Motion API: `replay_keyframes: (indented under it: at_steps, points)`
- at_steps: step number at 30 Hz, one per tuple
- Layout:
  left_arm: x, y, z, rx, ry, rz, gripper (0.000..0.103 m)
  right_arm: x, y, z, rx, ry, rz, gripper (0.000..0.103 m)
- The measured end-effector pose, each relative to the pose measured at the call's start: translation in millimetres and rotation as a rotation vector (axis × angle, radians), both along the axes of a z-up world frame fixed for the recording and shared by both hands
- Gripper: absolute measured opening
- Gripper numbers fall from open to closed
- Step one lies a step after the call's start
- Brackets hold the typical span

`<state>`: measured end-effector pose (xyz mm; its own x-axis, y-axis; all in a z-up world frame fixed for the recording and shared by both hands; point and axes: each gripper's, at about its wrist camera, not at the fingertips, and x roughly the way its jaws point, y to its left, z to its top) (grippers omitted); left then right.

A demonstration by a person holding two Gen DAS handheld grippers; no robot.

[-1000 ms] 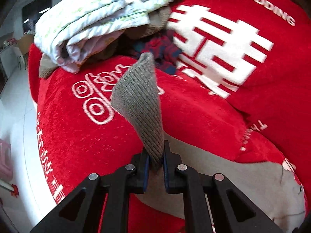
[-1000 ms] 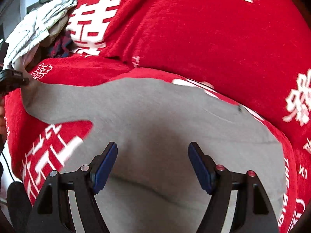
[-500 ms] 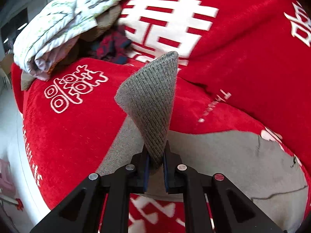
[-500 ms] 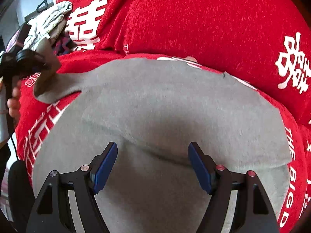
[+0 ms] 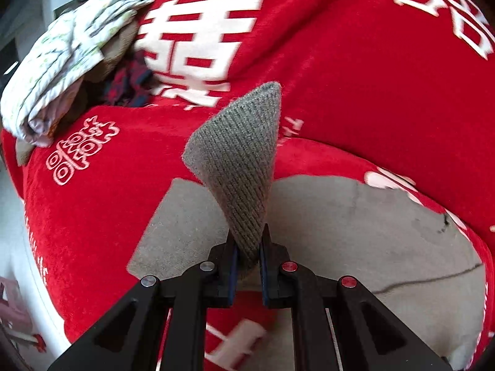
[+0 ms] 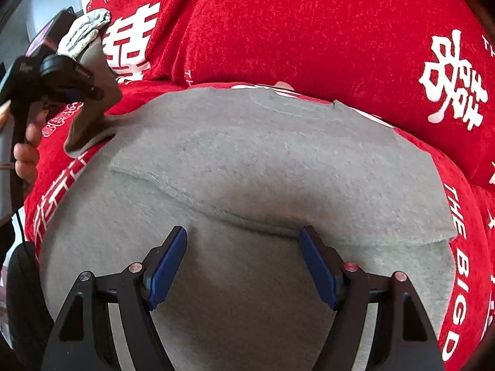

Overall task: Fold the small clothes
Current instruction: 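Lift the held sleeve and fold it across the sweater body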

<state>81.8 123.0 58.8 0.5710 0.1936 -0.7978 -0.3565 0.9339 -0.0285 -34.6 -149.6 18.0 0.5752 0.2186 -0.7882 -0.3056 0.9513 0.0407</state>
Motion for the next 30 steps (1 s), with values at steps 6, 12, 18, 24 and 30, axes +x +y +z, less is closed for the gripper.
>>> replay_keyframes:
  at_steps: [6,12,18,24,30]
  points:
    - [2,-56,1,0.020,0.013,-0.087,0.013,-10,-12,-4,-0.015,-0.025,-0.017,0.078]
    - [-1,-108,10,0.048,0.007,-0.162,0.013,-8,-43,-2,-0.011,-0.026,-0.142,0.078]
    - [0,-150,19,0.063,0.006,-0.215,0.013,-12,-73,-2,0.038,-0.024,-0.182,0.078]
    - [-2,-188,23,0.080,0.003,-0.263,0.013,-15,-80,-1,0.047,-0.027,-0.172,0.078]
    - [-7,-226,26,0.125,-0.002,-0.320,0.013,-18,-90,-3,0.077,-0.036,-0.174,0.078]
